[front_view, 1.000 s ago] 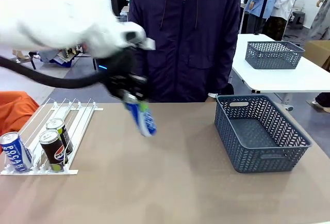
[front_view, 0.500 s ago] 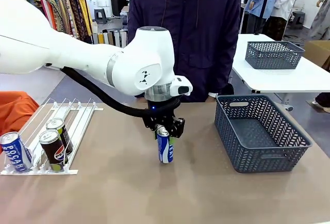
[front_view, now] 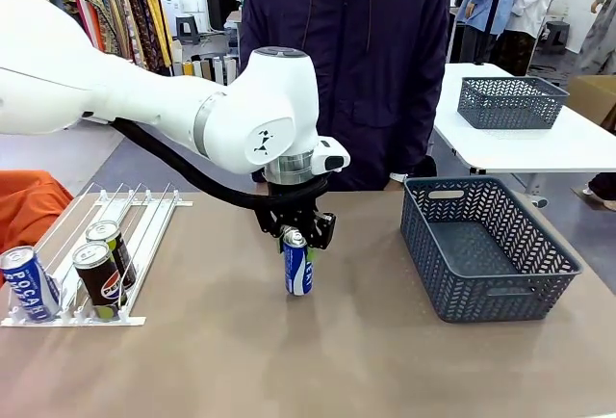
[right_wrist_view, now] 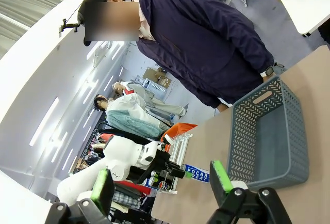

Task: Retrieve and store the cans from the dispenser.
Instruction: Pick up one can from the Automatic Can Dispenser and place it in the middle of the table.

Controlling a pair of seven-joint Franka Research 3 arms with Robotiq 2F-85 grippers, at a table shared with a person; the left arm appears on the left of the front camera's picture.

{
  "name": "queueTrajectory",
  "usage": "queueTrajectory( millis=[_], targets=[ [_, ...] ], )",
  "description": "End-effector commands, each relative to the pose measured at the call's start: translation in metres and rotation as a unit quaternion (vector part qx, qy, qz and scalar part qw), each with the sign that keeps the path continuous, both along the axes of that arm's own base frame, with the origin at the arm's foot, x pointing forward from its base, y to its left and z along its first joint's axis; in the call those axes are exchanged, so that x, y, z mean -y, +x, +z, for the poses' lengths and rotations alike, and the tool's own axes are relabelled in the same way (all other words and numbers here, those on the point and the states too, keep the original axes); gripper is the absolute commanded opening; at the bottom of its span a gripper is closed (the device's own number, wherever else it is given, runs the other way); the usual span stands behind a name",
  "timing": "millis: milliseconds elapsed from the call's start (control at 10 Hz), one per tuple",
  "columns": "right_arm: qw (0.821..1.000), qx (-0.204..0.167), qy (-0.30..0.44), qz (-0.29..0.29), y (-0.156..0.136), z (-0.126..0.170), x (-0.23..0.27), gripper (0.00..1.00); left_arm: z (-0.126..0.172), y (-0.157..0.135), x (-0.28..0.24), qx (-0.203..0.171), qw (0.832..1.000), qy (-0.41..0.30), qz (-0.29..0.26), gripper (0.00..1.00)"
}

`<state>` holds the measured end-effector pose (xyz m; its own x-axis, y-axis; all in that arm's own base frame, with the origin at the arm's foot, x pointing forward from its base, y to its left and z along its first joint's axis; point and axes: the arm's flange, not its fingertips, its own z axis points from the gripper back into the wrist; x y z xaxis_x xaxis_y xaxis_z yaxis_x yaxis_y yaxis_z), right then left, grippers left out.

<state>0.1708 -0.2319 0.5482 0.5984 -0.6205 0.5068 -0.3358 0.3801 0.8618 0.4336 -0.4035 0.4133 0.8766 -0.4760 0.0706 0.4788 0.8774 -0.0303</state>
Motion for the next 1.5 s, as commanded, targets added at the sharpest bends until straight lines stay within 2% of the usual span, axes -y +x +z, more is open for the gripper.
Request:
queueTrajectory(
  millis=[0,100,200,400,600,800,900,1100,1200,1300,1400],
  targets=[
    [1.0,0.018,0.0,-0.002,0.004,0.004,0.001,1.0,0.002,-0.001,0.003,0.004,1.0,0.024,0.007,0.06],
    [1.0,0.018,0.0,-0.002,0.004,0.004,0.001,1.0,0.002,-0.001,0.003,0.0,1.0,0.024,0.007,0.62],
    [1.0,0.018,0.0,-0.002,0.004,0.004,0.001,1.0,0.002,-0.002,0.002,0.002,1.0,0.026,0.007,1.0],
    [1.0,0.018,0.0,-0.002,0.004,0.004,0.001,1.0,0.005,-0.004,0.001,0.009,1.0,0.023,0.006,1.0],
    [1.0,0.018,0.0,-0.002,0.004,0.004,0.001,1.0,0.029,-0.01,-0.006,0.03,1.0,-0.001,0.006,1.0],
    [1.0,0.018,0.0,-0.002,0.004,0.004,0.001,1.0,0.09,-0.035,-0.034,0.036,0.999,-0.035,0.003,1.0],
    [1.0,0.018,0.0,-0.002,0.004,0.004,0.001,1.0,0.124,-0.047,-0.056,0.023,0.999,-0.035,0.004,1.0],
    [1.0,0.018,0.0,-0.002,0.004,0.004,0.001,1.0,0.193,-0.069,-0.131,0.002,0.997,-0.075,-0.018,1.0],
    [1.0,0.018,0.0,-0.002,0.004,0.004,0.001,1.0,0.224,-0.073,-0.186,-0.007,0.992,-0.122,-0.041,1.0],
    [1.0,0.018,0.0,-0.002,0.004,0.004,0.001,1.0,0.252,-0.073,-0.263,0.004,0.982,-0.19,-0.007,1.0],
    [1.0,0.018,0.0,-0.002,0.004,0.004,0.001,1.0,0.264,-0.076,-0.332,-0.011,0.966,-0.258,-0.009,1.0]
  ],
)
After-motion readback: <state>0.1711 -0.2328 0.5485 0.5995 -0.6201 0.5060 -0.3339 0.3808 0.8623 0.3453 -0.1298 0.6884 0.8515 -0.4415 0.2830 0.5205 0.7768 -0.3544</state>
